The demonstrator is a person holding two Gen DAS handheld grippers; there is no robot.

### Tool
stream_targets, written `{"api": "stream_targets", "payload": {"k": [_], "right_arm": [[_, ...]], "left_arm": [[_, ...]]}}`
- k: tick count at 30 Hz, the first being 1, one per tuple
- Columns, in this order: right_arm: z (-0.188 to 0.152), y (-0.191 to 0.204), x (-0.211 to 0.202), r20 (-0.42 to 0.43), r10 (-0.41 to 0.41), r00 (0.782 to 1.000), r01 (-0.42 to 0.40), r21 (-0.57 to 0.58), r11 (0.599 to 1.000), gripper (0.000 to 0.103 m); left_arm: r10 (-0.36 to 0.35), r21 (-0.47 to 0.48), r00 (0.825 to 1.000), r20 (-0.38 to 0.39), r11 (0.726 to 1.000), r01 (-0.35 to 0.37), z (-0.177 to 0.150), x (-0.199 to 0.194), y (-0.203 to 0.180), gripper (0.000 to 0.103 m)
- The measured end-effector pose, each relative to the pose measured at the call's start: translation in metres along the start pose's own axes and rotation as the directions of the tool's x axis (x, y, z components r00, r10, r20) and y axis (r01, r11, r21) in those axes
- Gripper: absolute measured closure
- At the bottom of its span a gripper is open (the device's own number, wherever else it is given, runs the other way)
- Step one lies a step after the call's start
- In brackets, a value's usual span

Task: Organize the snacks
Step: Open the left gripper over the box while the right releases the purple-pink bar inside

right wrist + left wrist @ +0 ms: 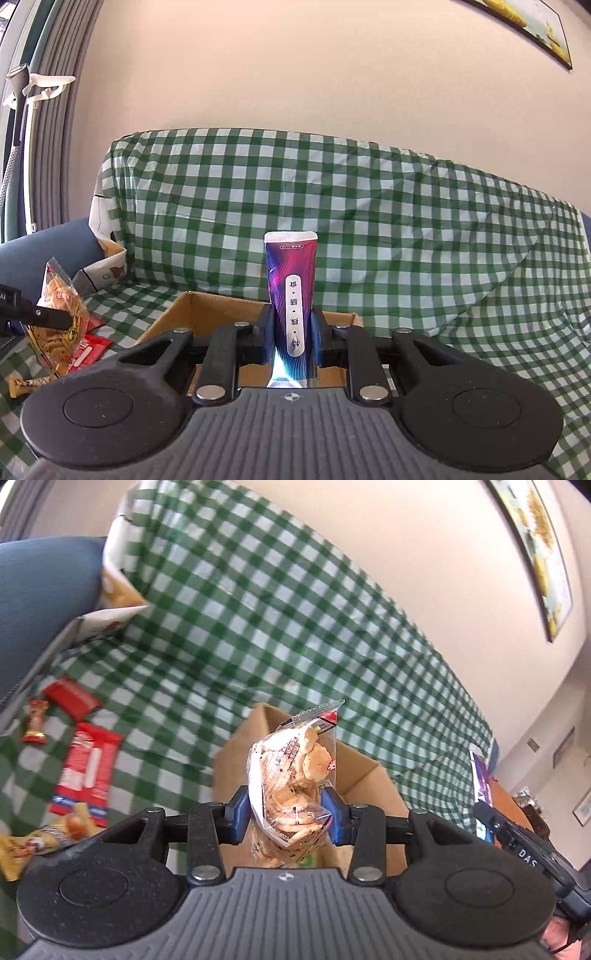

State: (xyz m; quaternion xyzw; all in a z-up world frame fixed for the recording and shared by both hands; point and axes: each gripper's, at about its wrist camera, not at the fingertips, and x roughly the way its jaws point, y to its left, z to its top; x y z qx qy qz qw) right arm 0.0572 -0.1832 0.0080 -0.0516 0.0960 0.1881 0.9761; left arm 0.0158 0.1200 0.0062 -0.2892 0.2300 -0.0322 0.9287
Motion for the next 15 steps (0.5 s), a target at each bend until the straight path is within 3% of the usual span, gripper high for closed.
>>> {"api": "stream_targets", "payload": {"k": [7,15], "right_arm": [[-0.002,-0.022,-0.004,-0.008,-0.043,0.999,0.043,0.023,0.999,0.082],[-0.006,-0.025,-0.005,-0.014,-0.06,0.998,0.06,0.018,0.998,0.082]], "left_arm": [[-0.072,0.043,0.997,-0.016,0.996,0.073,-0.011,0.019,-0.029,0.058],[-0.108,0.089,0.994,-0.035,0.99,0.111,-0.022,0.031,-0.048,0.058]]}}
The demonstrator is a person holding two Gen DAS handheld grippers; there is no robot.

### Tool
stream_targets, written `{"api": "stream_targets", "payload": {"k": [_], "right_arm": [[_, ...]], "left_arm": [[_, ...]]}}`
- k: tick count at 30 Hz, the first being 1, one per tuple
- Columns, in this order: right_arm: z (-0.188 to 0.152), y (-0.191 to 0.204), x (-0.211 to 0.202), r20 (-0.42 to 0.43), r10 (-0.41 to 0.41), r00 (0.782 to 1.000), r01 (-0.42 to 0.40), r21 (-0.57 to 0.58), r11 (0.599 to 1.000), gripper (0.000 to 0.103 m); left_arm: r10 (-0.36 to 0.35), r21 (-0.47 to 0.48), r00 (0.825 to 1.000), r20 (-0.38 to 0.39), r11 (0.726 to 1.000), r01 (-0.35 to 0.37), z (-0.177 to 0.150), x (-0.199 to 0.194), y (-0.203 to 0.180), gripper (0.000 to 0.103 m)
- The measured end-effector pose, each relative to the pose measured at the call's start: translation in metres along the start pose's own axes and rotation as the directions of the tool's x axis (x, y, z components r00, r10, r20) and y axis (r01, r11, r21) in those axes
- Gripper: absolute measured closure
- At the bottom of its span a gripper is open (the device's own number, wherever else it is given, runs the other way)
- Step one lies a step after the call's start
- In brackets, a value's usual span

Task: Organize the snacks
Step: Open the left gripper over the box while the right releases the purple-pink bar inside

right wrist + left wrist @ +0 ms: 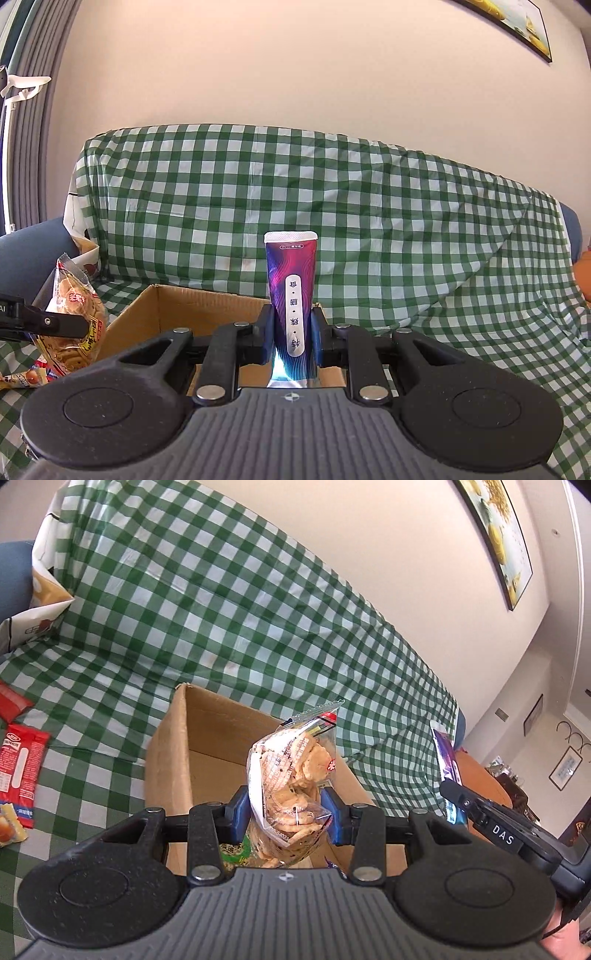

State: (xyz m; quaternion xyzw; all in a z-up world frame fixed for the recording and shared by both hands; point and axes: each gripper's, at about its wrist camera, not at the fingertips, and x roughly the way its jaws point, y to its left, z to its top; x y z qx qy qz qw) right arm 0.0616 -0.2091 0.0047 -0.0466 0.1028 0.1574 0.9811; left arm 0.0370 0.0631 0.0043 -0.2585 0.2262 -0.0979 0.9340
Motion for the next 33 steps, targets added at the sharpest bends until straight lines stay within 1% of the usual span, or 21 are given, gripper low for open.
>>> {"api": "stream_targets", "payload": {"k": [16,33], "right_arm": [[-0.0006,0.0039,0.0016,-0.001,0.008,1.0,-0.008,-0.017,1.0,0.082],[-0.0032,0.0062,0.0028,-0.004,0.009,1.0,-0.009,-0.029,1.0,0.082]], "left_arm": [[-0.018,0.012,1.0,0.001,1.0,0.018,-0.0024,0.0031,-0.0055,0.058],[-0.018,0.013,1.0,0.002,1.0,0.018,-0.002,0.0038,-0.0076,0.058]]}}
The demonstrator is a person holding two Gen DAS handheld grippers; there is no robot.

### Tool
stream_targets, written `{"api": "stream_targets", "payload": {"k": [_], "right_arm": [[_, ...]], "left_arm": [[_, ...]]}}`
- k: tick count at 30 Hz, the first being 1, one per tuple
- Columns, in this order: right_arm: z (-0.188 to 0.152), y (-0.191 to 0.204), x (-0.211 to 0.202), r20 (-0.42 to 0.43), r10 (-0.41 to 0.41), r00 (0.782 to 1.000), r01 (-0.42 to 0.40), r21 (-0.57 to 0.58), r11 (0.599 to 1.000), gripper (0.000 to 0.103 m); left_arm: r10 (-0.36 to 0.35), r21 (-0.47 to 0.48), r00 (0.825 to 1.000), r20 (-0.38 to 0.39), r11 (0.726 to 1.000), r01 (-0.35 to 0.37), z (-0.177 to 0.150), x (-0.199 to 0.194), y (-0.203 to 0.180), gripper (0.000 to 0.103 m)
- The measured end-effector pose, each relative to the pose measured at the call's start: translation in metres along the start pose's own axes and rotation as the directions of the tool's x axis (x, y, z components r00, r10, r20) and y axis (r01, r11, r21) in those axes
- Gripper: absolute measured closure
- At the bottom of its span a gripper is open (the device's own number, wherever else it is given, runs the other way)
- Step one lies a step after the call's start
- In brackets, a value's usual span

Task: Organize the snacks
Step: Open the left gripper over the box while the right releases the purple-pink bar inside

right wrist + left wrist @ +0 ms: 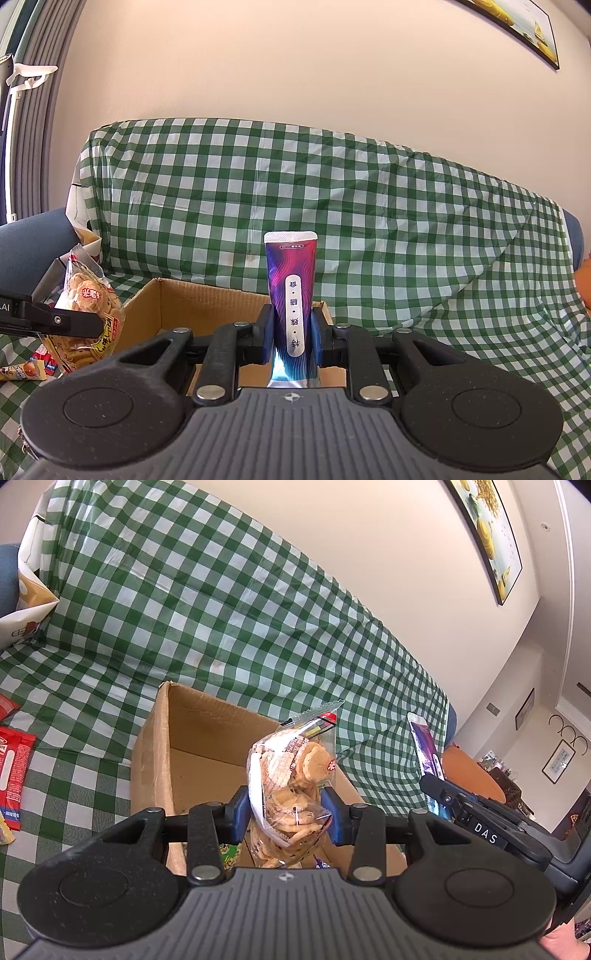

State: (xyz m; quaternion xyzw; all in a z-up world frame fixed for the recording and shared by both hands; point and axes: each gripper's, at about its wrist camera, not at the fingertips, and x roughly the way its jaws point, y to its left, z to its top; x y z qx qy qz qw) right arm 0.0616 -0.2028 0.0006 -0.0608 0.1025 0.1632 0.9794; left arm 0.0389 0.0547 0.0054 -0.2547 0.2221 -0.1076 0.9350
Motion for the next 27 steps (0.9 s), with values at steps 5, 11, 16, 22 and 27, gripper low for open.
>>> {"api": "stream_targets", "payload": {"k": [5,11,16,22,27], "right_arm": [[-0.0003,0.0002,-0.0001,-0.001,0.002,1.0,-0.002,-0.003,1.0,0.082],[-0.0005,0.0006,-0.0001,0.0,0.004,1.0,-0.004,-0.009,1.0,0.082],[-0.0005,0.0015,-0.0004,-0.001,0.006,1.0,-0.006,-0.011,1.0,0.082],[-0.0012,0.0027,-0.0007,0.0,0.01,1.0,-0.01,-0.016,1.0,0.082],[0.0,0.0022,-0.0035,0.013,0.022,1.0,-0.022,-0.017,1.0,0.081]], "left_arm": [[-0.001,-0.001,1.0,0.001,1.0,0.001,0.0004,0.0011,-0.0013,0.058],[0.0,0.001,1.0,0.002,1.0,0.0,-0.0001,0.001,-0.0024,0.058],[-0.005,0.004,1.0,0.002,1.0,0.005,0.0005,0.0035,-0.0061,0.058],[-0.012,0.004,1.0,0.002,1.0,0.012,0.0004,0.0052,-0.0059,0.058],[-0.034,0.007,0.999,0.001,0.999,0.034,0.0008,0.0041,-0.0043,0.057]]}}
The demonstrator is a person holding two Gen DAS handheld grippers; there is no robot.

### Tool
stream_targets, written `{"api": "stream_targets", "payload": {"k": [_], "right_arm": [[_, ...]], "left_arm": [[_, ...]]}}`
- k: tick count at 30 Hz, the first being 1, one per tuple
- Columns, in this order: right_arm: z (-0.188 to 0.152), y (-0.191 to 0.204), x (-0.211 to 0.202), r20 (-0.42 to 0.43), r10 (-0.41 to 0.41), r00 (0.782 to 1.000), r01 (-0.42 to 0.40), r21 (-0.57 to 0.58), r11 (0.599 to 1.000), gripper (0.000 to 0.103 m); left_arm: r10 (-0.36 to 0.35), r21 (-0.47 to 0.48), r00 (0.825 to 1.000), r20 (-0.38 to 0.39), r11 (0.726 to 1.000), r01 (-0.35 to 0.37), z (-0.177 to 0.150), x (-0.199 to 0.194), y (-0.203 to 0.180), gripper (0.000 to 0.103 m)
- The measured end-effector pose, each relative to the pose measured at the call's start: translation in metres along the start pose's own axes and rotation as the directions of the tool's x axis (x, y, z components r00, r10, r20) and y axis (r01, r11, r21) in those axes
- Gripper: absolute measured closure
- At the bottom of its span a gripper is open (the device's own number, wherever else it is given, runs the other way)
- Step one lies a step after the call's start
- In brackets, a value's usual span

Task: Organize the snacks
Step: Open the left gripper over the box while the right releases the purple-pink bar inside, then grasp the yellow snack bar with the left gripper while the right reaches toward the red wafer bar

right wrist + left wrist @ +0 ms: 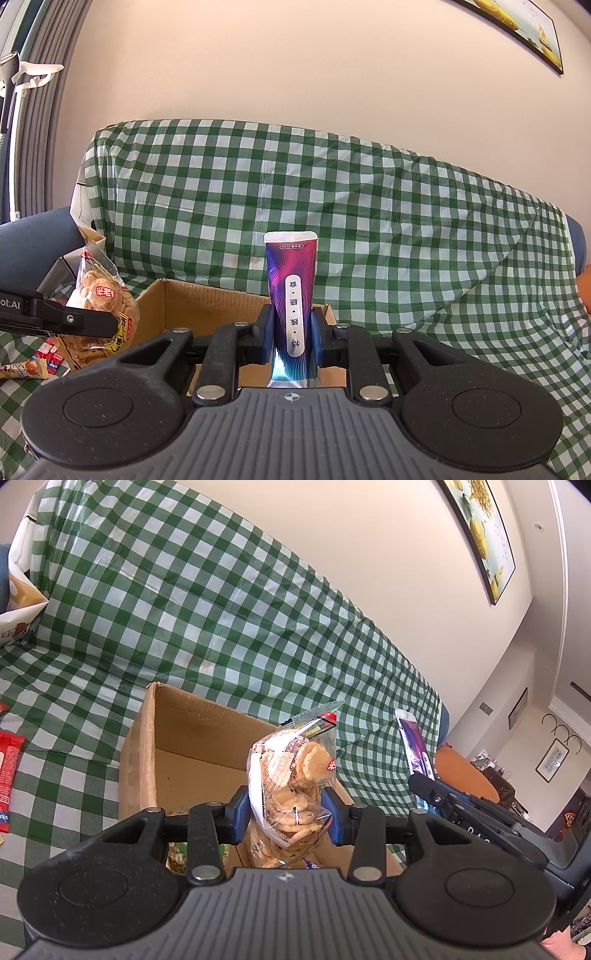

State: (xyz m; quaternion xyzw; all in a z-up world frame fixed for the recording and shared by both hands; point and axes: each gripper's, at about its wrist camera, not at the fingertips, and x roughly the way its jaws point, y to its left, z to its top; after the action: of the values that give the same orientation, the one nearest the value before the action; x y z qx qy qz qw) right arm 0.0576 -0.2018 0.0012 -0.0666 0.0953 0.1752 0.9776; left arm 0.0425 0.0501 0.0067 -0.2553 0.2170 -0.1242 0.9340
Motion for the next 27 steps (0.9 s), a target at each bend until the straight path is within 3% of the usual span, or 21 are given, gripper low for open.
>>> {"api": "stream_targets", "payload": {"k": [2,3,4,7,11,13,15,17,21,25,26,27], "right_arm": [[0.0,0.0,0.001,-0.004,0.004,1.0,-0.004,-0.001,1.0,0.08],[0.0,0.0,0.001,-0.005,0.007,1.0,-0.007,-0.001,1.0,0.078],[0.0,0.001,0.001,-0.003,0.007,1.0,-0.007,-0.003,1.0,0.071],[0.002,0.003,-0.001,0.015,-0.001,1.0,0.001,-0.002,1.0,0.049],[0.004,0.007,0.001,0.013,-0.002,1.0,0.002,0.014,1.0,0.045],[0.005,0.011,0.003,0.01,0.002,1.0,-0.003,0.024,1.0,0.044],[0.006,0.017,0.005,0.006,0.011,1.0,-0.011,0.034,0.999,0.044],[0.008,0.024,0.007,-0.001,0.023,1.0,-0.023,0.047,0.999,0.044],[0.01,0.042,0.008,-0.008,0.058,0.998,-0.057,0.069,0.996,0.044],[0.013,0.063,0.009,-0.005,0.097,0.995,-0.096,0.067,0.993,0.044],[0.014,0.067,0.01,-0.006,0.106,0.994,-0.105,0.064,0.992,0.044],[0.015,0.072,0.011,-0.008,0.115,0.993,-0.114,0.061,0.992,0.044]], "left_arm": [[-0.022,-0.009,1.0,-0.016,1.0,0.022,0.0,0.002,0.0,0.053],[-0.032,-0.013,0.999,-0.025,0.999,0.032,-0.001,0.003,0.0,0.045],[-0.037,-0.011,0.999,-0.024,0.999,0.037,-0.002,0.003,-0.001,0.042],[-0.048,0.01,0.999,-0.024,0.999,0.048,-0.002,0.002,-0.004,0.041],[-0.047,0.047,0.999,-0.027,0.998,0.049,-0.002,-0.004,-0.005,0.042],[-0.036,0.074,0.999,-0.032,0.997,0.038,0.0,-0.011,-0.004,0.049],[-0.021,0.108,0.998,-0.056,0.994,0.027,0.003,-0.017,0.0,0.068],[-0.003,0.167,0.996,-0.091,0.986,0.018,0.009,-0.023,0.005,0.081],[0.022,0.266,0.989,-0.147,0.964,0.018,0.028,-0.041,0.033,0.084],[0.134,0.218,0.979,-0.156,0.971,-0.098,0.037,-0.063,0.094,0.084],[0.179,0.182,0.97,-0.166,0.972,-0.149,0.034,-0.068,0.113,0.084],[0.243,0.163,0.95,-0.198,0.963,-0.212,0.035,-0.068,0.128,0.084]]}}
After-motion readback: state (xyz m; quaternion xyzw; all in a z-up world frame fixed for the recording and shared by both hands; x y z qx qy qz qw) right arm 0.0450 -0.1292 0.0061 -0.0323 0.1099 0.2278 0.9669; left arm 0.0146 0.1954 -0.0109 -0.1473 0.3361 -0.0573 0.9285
